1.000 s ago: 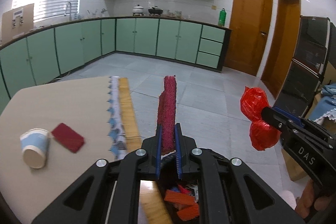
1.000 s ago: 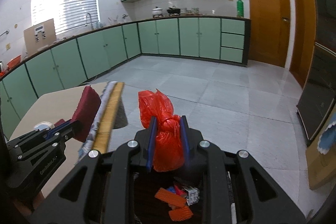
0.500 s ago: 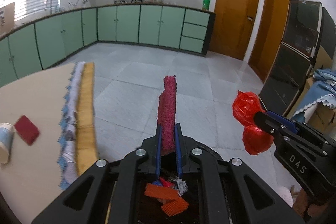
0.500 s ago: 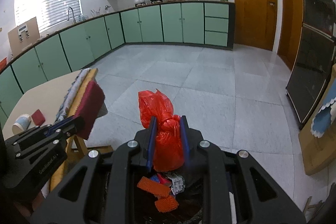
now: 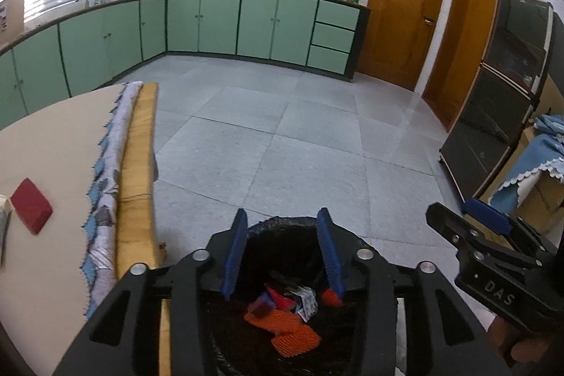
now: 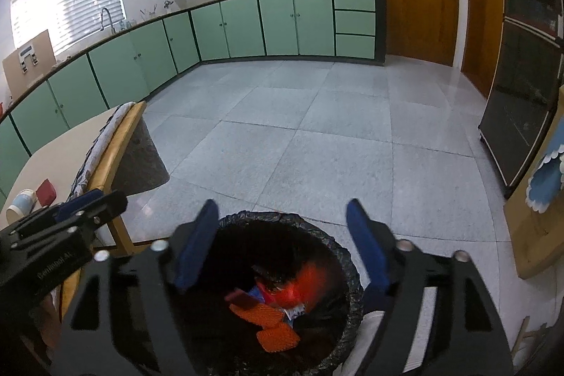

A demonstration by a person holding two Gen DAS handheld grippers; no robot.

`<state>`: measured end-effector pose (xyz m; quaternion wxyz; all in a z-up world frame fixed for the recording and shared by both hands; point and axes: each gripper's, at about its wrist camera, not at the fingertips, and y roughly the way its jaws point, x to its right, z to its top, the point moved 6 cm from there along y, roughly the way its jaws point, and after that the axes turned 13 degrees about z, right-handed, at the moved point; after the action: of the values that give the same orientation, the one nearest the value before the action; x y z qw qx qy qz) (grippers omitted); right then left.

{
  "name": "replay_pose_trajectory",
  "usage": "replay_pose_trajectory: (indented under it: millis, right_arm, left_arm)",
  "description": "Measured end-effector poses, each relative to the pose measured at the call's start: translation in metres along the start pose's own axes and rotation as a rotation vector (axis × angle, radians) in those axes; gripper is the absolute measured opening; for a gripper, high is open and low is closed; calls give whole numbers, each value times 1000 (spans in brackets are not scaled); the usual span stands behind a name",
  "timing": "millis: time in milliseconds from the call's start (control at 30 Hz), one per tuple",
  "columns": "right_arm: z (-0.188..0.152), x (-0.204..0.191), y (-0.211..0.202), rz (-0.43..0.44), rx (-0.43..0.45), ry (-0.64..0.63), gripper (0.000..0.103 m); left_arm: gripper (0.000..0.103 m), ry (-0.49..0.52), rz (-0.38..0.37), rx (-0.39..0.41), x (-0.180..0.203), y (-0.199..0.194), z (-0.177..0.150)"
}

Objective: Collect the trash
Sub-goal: 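Carry the sponge and red bag over the black bin and open both tools, then move both tools back to the table toward the paper cup and red pad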

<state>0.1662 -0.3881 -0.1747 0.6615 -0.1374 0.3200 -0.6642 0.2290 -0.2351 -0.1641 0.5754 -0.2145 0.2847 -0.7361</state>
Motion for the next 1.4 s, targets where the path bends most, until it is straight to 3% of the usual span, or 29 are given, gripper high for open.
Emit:
replay_pose_trajectory:
  millis: [67, 233, 600, 1167, 1400]
  right_arm:
    - [1, 0, -1, -5, 7, 2, 88]
    - [7, -10, -8, -33, 37, -2, 97]
    - [28, -76, -20, 31, 92, -87, 98]
    - [42, -219, 15, 246, 65, -222, 98]
    - [35, -269, 37, 304, 28, -287, 98]
  left_arm:
    - [48, -15, 7, 7, -6, -4, 3]
    - [59, -40, 39, 47, -25, -20, 10]
    - [67, -91, 170, 140, -102, -65, 23]
    - [71, -268, 454, 145, -283, -105, -5]
    - [71, -294, 517, 123, -320, -106, -19]
